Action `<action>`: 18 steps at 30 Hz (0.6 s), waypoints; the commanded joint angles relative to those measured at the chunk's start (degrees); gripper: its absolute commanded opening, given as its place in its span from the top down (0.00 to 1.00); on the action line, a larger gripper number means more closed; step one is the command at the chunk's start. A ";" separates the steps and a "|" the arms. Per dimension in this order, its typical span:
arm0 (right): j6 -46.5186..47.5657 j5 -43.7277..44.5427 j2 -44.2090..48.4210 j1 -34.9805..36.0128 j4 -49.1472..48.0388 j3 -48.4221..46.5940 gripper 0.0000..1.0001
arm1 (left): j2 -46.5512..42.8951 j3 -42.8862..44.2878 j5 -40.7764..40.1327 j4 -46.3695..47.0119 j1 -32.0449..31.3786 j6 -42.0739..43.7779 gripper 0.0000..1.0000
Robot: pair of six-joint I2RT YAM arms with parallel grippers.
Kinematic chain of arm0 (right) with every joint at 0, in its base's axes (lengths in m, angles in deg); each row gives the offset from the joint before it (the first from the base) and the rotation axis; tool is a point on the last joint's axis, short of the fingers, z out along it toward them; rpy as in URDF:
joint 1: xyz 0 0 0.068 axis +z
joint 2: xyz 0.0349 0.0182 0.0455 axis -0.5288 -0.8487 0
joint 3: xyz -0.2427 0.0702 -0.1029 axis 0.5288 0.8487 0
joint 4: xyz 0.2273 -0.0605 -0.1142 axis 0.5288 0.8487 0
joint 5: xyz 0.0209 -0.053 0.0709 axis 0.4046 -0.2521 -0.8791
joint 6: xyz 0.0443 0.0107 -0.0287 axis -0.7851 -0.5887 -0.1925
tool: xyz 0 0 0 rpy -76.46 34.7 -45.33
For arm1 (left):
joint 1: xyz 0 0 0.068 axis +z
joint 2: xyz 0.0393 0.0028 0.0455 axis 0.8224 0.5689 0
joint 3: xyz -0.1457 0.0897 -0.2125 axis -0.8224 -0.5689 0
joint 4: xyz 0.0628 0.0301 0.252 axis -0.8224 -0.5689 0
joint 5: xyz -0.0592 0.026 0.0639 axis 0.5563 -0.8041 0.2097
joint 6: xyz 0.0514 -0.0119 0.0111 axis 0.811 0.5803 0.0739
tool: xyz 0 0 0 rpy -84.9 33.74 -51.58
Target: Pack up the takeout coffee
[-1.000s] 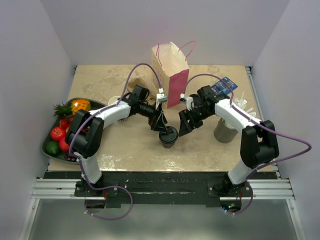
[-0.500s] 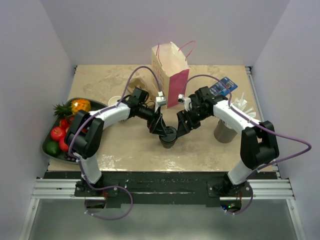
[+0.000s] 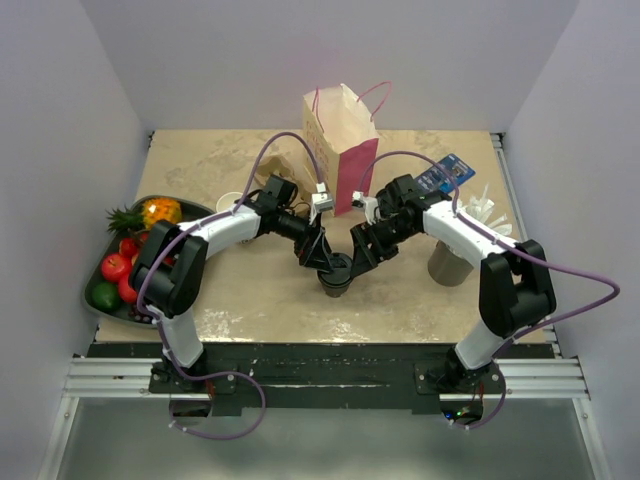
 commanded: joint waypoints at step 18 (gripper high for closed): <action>6.01 16.03 -1.59 4.61 -0.36 0.36 0.22 | 1.07 -1.50 0.29 2.93 -0.45 -0.47 0.05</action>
